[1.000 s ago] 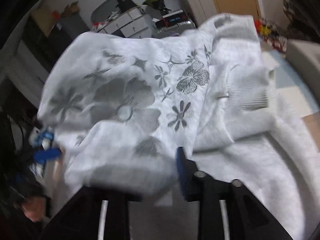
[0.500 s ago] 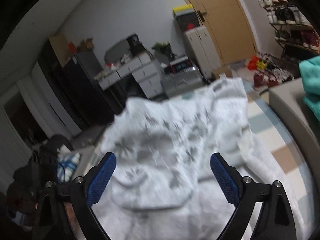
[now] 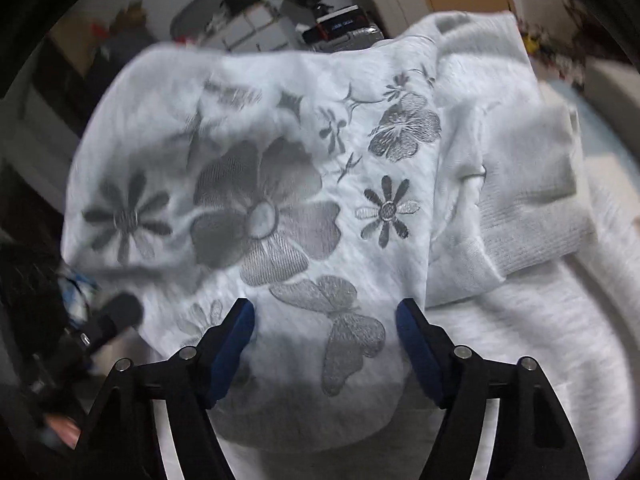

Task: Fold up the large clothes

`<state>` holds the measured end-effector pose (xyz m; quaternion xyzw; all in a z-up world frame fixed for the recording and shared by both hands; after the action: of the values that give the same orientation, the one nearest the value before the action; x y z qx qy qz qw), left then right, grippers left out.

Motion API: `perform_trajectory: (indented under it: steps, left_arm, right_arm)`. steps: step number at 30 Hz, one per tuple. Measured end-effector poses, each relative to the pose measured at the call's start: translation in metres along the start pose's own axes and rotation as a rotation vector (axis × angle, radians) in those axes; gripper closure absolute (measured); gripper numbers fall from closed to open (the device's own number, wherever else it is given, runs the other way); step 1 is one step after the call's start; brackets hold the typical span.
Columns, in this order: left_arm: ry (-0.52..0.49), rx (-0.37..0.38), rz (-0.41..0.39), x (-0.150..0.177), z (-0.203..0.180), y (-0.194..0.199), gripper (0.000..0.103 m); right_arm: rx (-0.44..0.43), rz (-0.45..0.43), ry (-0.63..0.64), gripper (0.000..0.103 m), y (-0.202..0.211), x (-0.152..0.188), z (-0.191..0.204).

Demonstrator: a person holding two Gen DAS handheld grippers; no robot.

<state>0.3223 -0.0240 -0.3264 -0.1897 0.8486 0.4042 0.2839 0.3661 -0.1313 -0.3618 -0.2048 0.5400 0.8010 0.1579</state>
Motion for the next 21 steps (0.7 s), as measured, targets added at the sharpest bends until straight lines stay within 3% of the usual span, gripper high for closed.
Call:
perform_trajectory:
  steps: [1,3,5,7,10,11,13,15,17,19,21]
  left_arm:
    - [-0.022,-0.008,-0.022,0.000,-0.001,0.004,0.023]
    - [-0.073,-0.062,-0.068,0.000,-0.001,0.009,0.023]
    - [-0.096,-0.086,-0.087,0.001,0.002,0.009,0.023]
    - [-0.070,-0.071,-0.083,0.000,0.007,0.010,0.023]
    - [-0.054,-0.067,-0.079,-0.001,0.012,0.008,0.023]
    - [-0.050,-0.061,-0.076,-0.002,0.012,0.006,0.023]
    - [-0.047,-0.054,-0.073,-0.001,0.013,0.006,0.023]
    - [-0.041,-0.049,-0.068,-0.001,0.013,0.007,0.023]
    - [-0.040,-0.046,-0.064,-0.001,0.010,0.002,0.023]
    - [-0.035,-0.042,-0.063,-0.001,0.010,0.002,0.023]
    - [-0.033,-0.040,-0.061,-0.001,0.009,0.002,0.023]
  right_arm:
    - [0.044,0.009,0.031,0.031,0.000,0.001,0.004]
    - [0.047,-0.006,0.021,0.031,0.007,-0.001,0.005]
    - [0.024,-0.067,-0.005,0.030,0.020,-0.010,0.005]
    - [0.039,-0.190,-0.003,0.027,0.048,-0.024,0.004]
    - [0.041,-0.280,0.030,0.026,0.071,-0.041,0.010]
    - [0.081,-0.279,0.050,0.025,0.071,-0.045,0.012]
    - [0.257,-0.225,0.103,0.026,0.054,-0.048,0.006]
    - [0.344,-0.173,0.141,0.042,0.036,-0.045,-0.004]
    - [0.360,-0.076,0.196,0.074,0.010,-0.036,-0.010]
    - [0.389,-0.005,0.220,0.077,-0.010,-0.026,-0.017]
    - [0.390,-0.031,0.229,0.077,-0.007,-0.021,-0.019]
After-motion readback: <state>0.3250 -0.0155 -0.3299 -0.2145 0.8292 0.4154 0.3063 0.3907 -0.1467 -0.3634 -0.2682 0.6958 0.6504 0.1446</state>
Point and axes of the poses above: each gripper's, at about its wrist camera, not at the fingertips, and y roughly against the way its jaws point, z to its left, x to its underside, the point moved 8 cm from there along -y, roughly the way its jaws point
